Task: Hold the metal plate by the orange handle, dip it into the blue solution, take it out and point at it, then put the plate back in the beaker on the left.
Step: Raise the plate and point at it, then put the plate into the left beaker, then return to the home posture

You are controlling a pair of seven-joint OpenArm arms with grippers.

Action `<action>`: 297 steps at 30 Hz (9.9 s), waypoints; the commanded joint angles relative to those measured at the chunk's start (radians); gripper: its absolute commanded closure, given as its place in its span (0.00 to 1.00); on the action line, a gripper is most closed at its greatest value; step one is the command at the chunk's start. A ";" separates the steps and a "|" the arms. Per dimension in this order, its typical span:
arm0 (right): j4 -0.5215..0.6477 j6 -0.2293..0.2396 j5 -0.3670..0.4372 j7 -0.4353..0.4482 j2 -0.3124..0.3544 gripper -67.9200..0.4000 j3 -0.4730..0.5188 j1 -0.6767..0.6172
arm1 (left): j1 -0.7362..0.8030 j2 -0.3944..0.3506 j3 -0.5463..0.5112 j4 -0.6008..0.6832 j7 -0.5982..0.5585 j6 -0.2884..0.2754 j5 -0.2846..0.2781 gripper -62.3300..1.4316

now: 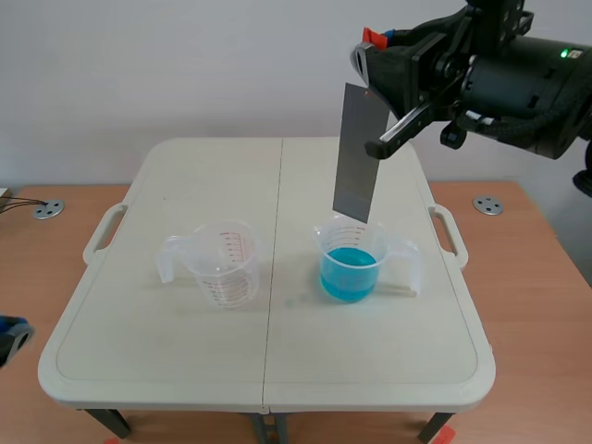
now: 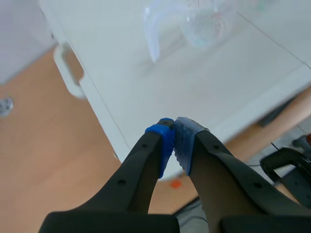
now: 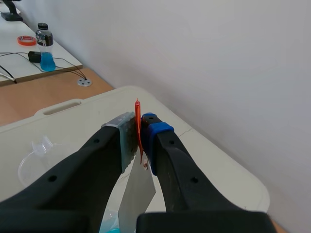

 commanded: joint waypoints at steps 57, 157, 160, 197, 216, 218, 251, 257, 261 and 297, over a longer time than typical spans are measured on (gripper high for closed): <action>0.080 0.007 0.095 -0.040 0.008 0.98 0.035 0.010 | -1.057 0.286 0.659 -0.468 0.243 -0.235 0.098 0.96; 0.048 0.007 0.125 -0.163 -0.120 0.98 -0.196 0.219 | 0.292 0.097 0.113 0.056 0.039 0.116 -0.015 0.96; 0.011 0.007 0.125 -0.169 -0.138 0.98 -0.217 0.243 | 0.292 0.097 0.113 0.056 0.038 0.116 -0.015 0.96; -0.366 0.007 0.121 -0.102 -0.211 0.98 -0.366 0.367 | 0.290 0.100 0.113 0.055 0.037 0.115 -0.015 0.96; -0.510 0.007 0.025 0.028 -0.211 0.98 -0.373 0.367 | 0.290 0.100 0.113 0.054 0.037 0.115 -0.015 0.96; -0.524 0.007 0.011 0.042 -0.211 0.98 -0.373 0.367 | 0.290 0.100 0.113 0.054 0.037 0.115 -0.015 0.96; -0.772 0.007 -0.056 0.204 -0.211 0.98 -0.426 0.359 | 0.290 0.100 0.113 0.054 0.037 0.115 -0.004 0.96; -0.793 0.007 -0.072 0.209 -0.211 0.98 -0.426 0.345 | 0.290 0.100 0.113 0.054 0.037 0.115 -0.004 0.96; -0.793 0.007 -0.096 0.209 -0.211 0.98 -0.426 0.333 | 0.290 0.100 0.113 0.054 0.037 0.115 -0.004 0.96; -0.775 -0.087 -0.074 0.208 -0.208 0.02 -0.334 0.342 | 0.276 0.100 0.113 0.053 0.043 0.113 0.006 0.00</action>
